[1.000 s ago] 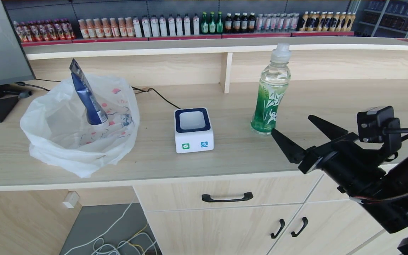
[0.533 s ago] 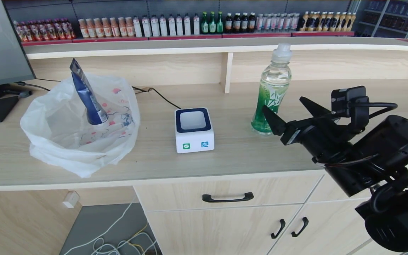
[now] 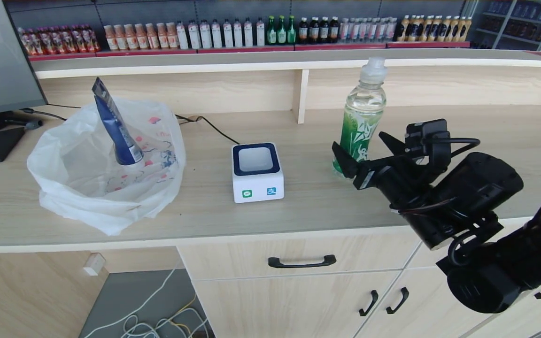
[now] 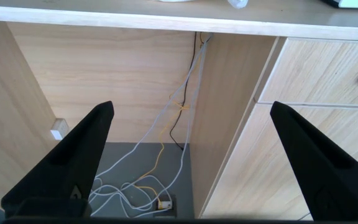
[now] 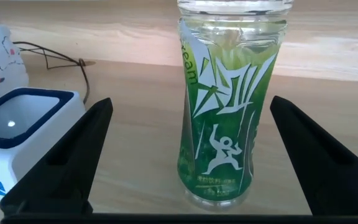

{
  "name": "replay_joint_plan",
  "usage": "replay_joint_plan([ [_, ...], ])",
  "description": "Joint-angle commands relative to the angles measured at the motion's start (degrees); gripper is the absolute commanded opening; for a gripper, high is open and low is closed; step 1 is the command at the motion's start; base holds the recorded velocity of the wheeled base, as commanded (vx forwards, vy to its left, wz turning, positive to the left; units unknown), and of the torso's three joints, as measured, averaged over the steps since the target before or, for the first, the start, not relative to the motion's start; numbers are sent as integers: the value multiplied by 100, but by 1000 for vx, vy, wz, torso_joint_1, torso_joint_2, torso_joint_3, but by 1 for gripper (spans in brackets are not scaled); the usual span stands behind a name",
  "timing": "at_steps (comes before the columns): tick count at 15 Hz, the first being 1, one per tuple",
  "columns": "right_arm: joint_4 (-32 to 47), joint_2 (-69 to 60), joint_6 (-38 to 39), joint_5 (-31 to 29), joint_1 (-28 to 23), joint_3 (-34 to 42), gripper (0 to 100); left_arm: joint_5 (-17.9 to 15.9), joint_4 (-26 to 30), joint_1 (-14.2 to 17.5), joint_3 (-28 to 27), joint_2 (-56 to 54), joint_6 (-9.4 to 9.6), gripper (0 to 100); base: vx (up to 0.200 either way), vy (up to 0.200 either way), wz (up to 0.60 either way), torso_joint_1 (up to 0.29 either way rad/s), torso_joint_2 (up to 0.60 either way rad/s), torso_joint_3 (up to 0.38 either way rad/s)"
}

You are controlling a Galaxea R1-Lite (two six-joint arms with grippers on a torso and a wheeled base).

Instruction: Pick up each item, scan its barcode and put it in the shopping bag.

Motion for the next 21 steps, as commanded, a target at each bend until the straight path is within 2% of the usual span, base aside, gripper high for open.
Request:
replay_joint_plan([
  [1, 14, 173, -3, -11, -50, -108, 100, 0, 0, 2, 0, -2, 1, 100, 0, 0, 0, 0, 0, 0],
  [2, 506, 199, -12, -11, -138, -556, 100, 0, 0, 2, 0, -2, 1, 100, 0, 0, 0, 0, 0, 0],
  [8, 1666, 472, 6, -230, -322, -1953, 100, 0, 0, -6, 0, -2, 1, 100, 0, 0, 0, 0, 0, 0],
  [13, 1789, 692, 14, -283, -489, -2305, 100, 0, 0, 2, 0, -2, 1, 100, 0, 0, 0, 0, 0, 0],
  [21, 1789, 797, 14, -503, -357, -2621, 100, 0, 0, 2, 0, -2, 1, 100, 0, 0, 0, 0, 0, 0],
])
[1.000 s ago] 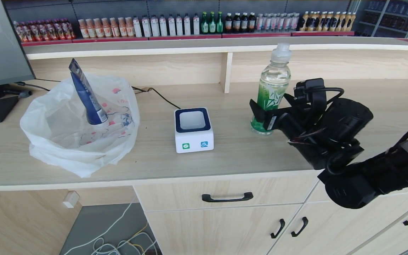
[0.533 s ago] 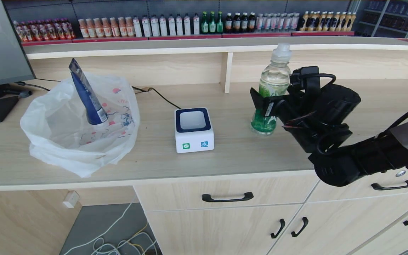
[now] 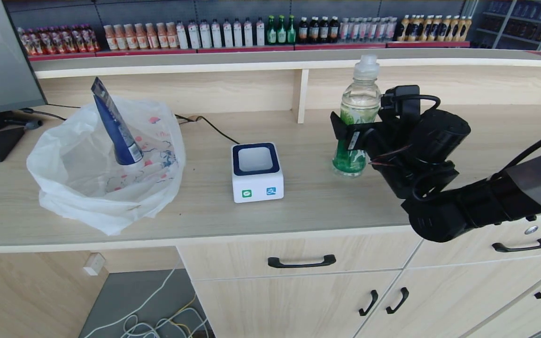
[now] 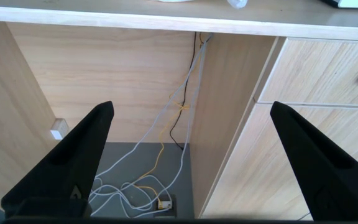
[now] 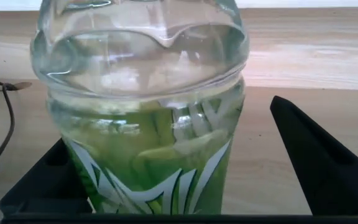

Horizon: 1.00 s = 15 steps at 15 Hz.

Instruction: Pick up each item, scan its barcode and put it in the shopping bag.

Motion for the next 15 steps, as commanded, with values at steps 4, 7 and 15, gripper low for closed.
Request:
replay_joint_plan([
  [4, 51, 19, -2, -67, 179, -57, 100, 0, 0, 0, 0, -2, 1, 100, 0, 0, 0, 0, 0, 0],
  [7, 104, 46, -2, -155, 179, -233, 100, 0, 0, 0, 0, -2, 1, 100, 0, 0, 0, 0, 0, 0],
  [15, 113, 28, 16, -182, 179, -259, 0, 0, 0, 0, 0, -2, 1, 100, 0, 0, 0, 0, 0, 0],
])
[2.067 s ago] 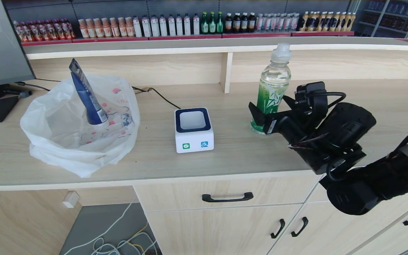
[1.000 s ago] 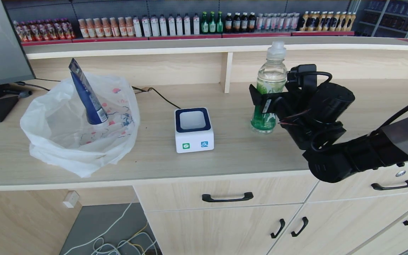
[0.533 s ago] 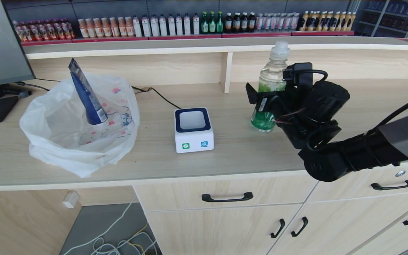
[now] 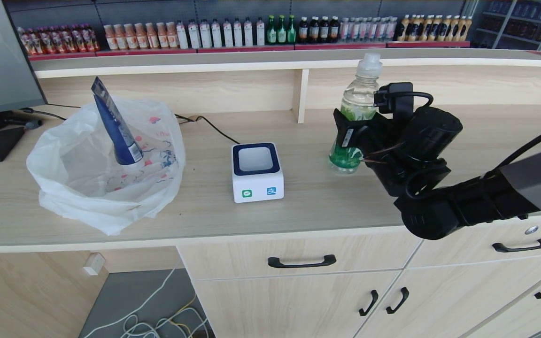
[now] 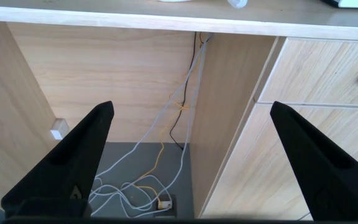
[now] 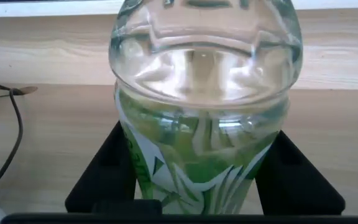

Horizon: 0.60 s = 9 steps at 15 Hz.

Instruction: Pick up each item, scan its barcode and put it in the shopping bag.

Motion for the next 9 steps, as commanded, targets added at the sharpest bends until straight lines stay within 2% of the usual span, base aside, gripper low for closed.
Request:
replay_joint_plan([
  [1, 10, -36, -1, -6, 19, -56, 0, 0, 0, 0, 0, -2, 1, 100, 0, 0, 0, 0, 0, 0],
  [9, 1, -71, 8, -6, 28, -109, 0, 0, 0, -9, 0, -2, 1, 100, 0, 0, 0, 0, 0, 0],
])
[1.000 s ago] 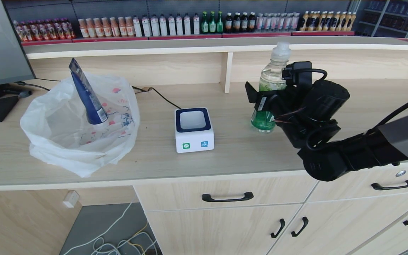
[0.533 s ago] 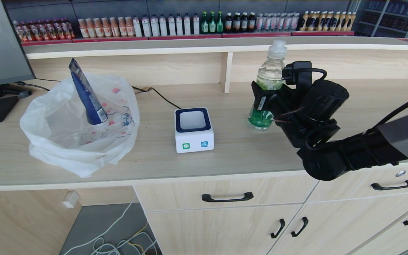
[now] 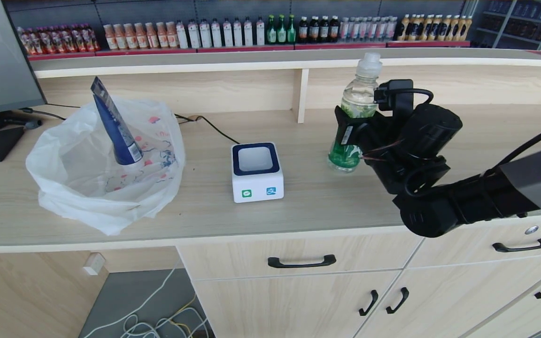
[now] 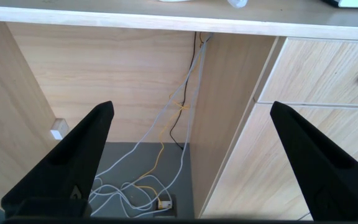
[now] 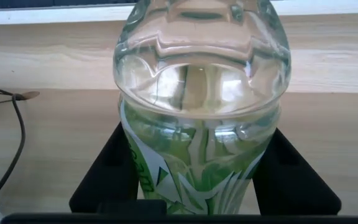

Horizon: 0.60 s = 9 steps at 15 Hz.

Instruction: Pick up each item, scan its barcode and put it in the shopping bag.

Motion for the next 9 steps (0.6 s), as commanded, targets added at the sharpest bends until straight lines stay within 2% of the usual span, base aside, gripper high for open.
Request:
replay_joint_plan([
  [1, -18, -111, -2, -1, 20, 8, 0, 0, 0, -6, 0, -2, -1, 100, 0, 0, 0, 0, 0, 0],
  [7, -18, -560, -2, 16, 152, 122, 0, 0, 0, 2, 0, -2, -1, 100, 0, 0, 0, 0, 0, 0],
  [9, -18, -885, -2, 43, 266, 438, 0, 0, 0, 2, 0, -2, -1, 100, 0, 0, 0, 0, 0, 0],
])
